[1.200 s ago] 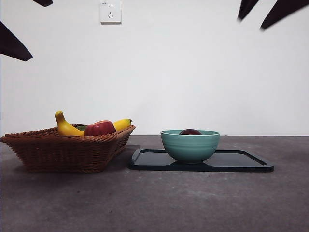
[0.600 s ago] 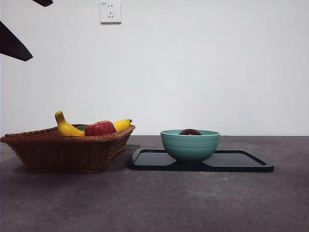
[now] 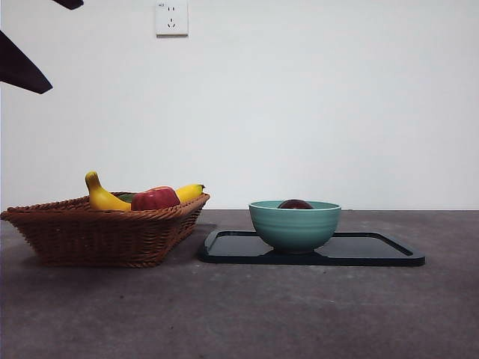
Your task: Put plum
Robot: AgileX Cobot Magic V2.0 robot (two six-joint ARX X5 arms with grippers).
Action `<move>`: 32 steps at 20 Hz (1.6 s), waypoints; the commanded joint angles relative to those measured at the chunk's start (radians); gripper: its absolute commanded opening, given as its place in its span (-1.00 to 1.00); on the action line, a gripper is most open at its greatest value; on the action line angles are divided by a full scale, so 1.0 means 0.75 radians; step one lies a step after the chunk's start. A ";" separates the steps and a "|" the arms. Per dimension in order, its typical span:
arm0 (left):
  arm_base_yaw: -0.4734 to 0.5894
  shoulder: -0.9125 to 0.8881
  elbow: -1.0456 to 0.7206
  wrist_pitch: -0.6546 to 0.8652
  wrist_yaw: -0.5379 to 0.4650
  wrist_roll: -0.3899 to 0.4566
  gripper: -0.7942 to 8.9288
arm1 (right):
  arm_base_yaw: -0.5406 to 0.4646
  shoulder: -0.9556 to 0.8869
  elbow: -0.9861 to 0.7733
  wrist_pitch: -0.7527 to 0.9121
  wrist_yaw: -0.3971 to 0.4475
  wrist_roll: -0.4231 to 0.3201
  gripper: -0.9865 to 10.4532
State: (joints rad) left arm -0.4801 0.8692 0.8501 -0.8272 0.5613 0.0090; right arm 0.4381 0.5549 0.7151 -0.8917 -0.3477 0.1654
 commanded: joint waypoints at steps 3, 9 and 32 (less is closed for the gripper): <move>-0.006 0.006 0.013 0.015 0.010 0.002 -0.01 | 0.009 0.005 0.007 0.013 -0.005 0.015 -0.36; -0.006 0.006 0.013 0.015 0.010 0.002 -0.01 | 0.009 0.005 0.007 0.011 -0.005 0.015 -0.36; -0.201 1.085 0.997 0.252 -0.346 -0.279 -0.03 | 0.009 0.005 0.007 0.012 -0.004 0.014 -0.36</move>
State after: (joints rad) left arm -0.6216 1.6546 1.5696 -0.6376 0.3054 -0.1978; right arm 0.4381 0.5549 0.7151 -0.8917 -0.3473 0.1654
